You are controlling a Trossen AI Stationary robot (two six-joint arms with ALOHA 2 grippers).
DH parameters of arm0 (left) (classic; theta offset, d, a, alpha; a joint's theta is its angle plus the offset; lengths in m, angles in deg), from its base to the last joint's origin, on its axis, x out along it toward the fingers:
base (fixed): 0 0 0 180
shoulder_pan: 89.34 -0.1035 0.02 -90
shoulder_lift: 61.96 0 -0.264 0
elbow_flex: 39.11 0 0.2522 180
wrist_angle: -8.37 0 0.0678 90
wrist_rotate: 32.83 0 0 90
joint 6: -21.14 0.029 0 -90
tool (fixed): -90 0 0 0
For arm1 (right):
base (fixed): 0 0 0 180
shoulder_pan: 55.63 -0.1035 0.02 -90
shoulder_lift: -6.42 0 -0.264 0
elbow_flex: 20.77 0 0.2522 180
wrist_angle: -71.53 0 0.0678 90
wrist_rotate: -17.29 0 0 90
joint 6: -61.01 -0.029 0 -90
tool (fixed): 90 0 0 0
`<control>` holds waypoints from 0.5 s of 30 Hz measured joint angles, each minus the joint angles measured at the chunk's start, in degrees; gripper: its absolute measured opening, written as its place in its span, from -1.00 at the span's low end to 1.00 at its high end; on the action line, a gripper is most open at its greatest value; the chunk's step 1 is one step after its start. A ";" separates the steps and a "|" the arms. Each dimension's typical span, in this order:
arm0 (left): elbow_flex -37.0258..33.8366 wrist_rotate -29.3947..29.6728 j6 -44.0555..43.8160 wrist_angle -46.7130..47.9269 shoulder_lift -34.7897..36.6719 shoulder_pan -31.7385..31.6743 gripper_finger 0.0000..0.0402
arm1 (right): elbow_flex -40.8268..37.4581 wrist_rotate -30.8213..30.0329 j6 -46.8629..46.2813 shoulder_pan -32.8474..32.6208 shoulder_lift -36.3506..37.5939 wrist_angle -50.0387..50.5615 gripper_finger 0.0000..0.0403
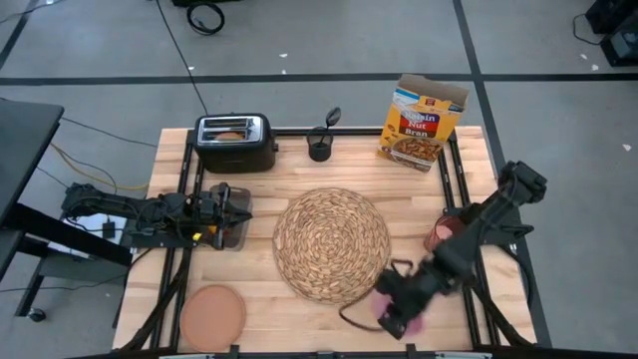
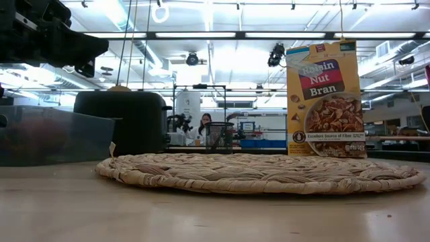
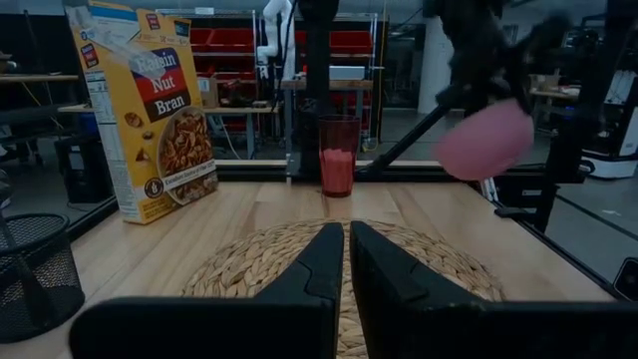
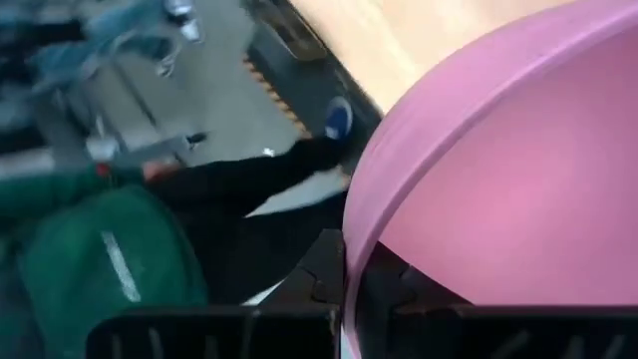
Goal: Arrange a breakfast setting
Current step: Put the pink bowl at the center of the brown mat
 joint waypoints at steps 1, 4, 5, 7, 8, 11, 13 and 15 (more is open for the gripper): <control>-0.02 0.00 0.00 0.00 0.00 -0.01 -0.85 | 0.36 -0.04 7.36 1.57 0.14 0.09 -0.95; 0.00 0.00 0.00 0.00 0.00 -0.01 -0.85 | 1.54 0.00 29.55 5.91 0.14 0.30 -0.95; 0.00 0.00 0.00 0.00 0.00 0.01 -0.85 | 1.74 0.20 36.66 7.33 0.17 0.09 -0.95; -0.01 0.00 0.00 -0.01 0.00 0.00 -0.85 | 1.79 0.39 50.32 10.23 0.04 0.36 -0.95; -0.01 0.00 0.00 0.00 0.00 0.00 -0.85 | 1.78 0.39 57.36 11.51 -0.06 0.97 -0.95; -0.01 0.00 0.00 0.00 0.00 -0.01 -0.85 | 1.76 -0.59 80.37 15.15 -0.46 2.01 -0.95; 0.00 0.00 0.00 0.00 0.01 0.00 -0.85 | 1.76 -2.61 95.02 17.19 -0.78 3.25 -0.95; 0.00 0.00 0.00 -0.02 0.00 -0.01 -0.85 | 1.76 -3.65 107.11 19.31 -1.46 3.68 -0.95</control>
